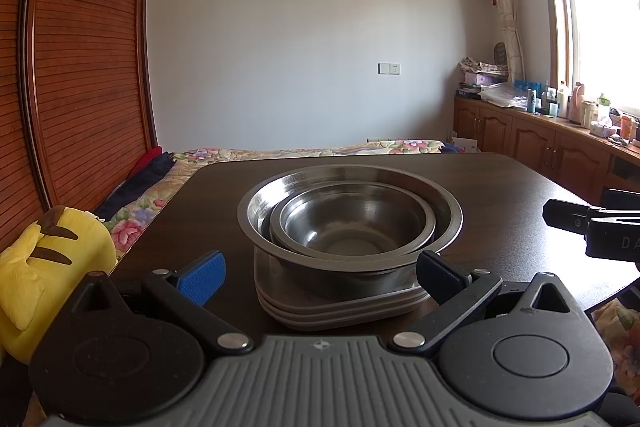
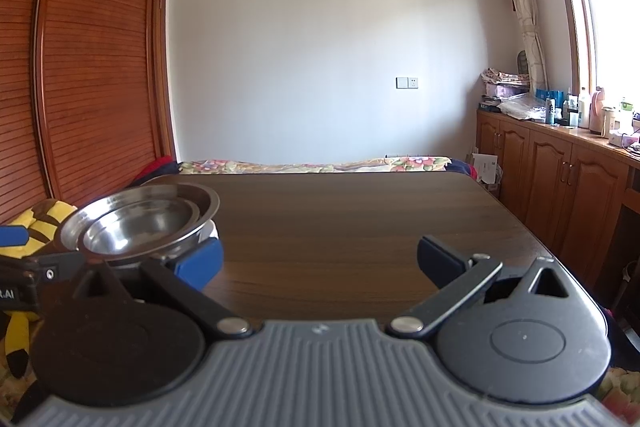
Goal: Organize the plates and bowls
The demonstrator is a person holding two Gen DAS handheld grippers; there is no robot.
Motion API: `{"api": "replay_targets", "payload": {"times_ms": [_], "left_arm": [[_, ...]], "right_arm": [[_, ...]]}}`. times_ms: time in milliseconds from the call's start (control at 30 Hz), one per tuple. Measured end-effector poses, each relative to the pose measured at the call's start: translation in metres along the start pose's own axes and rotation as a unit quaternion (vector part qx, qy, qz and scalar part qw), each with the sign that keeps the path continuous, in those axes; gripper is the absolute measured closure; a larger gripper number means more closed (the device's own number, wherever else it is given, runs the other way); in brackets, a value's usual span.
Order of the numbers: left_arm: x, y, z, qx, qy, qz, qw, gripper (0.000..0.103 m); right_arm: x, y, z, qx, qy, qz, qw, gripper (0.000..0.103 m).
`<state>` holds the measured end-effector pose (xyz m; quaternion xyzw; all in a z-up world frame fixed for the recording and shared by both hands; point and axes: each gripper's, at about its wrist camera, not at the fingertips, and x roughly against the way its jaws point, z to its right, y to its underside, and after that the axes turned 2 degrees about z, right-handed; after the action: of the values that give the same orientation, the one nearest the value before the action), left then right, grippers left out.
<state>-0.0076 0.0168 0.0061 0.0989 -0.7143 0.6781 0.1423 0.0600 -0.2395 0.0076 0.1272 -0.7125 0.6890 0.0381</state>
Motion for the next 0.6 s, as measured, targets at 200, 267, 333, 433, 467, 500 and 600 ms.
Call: {"api": "replay_targets", "payload": {"times_ms": [200,267,333,433,467,500,600], "left_arm": [[0.0005,-0.0006,-0.0001,-0.001,0.001,-0.001,1.0000,0.000],[0.0005,-0.0005,-0.0001,0.000,0.001,-0.001,1.0000,0.000],[0.0005,-0.0006,-0.0002,0.000,0.000,-0.001,1.0000,0.000],[0.0004,-0.0009,0.0001,0.000,0.000,-0.002,1.0000,0.000],[0.0002,-0.0012,0.0000,0.000,0.000,-0.002,1.0000,0.000],[0.0002,-0.0012,0.0000,0.000,0.000,-0.002,1.0000,0.000],[0.0000,-0.0013,-0.0001,-0.001,0.000,-0.002,1.0000,0.000]], "right_arm": [[0.0000,0.0000,-0.0004,0.000,0.000,0.000,1.000,0.000],[-0.0001,0.0000,-0.0003,0.000,0.000,-0.001,1.000,0.000],[0.0000,0.0001,-0.0003,-0.001,0.000,-0.001,1.000,0.000],[-0.0001,0.0001,-0.0003,-0.001,-0.001,-0.001,1.000,0.000],[-0.0002,0.0002,-0.0003,-0.001,-0.001,-0.001,1.000,0.000],[0.0000,0.0002,-0.0003,-0.001,0.000,-0.001,1.000,0.000],[0.0000,0.0006,-0.0004,-0.001,-0.001,-0.001,1.000,0.000]]}}
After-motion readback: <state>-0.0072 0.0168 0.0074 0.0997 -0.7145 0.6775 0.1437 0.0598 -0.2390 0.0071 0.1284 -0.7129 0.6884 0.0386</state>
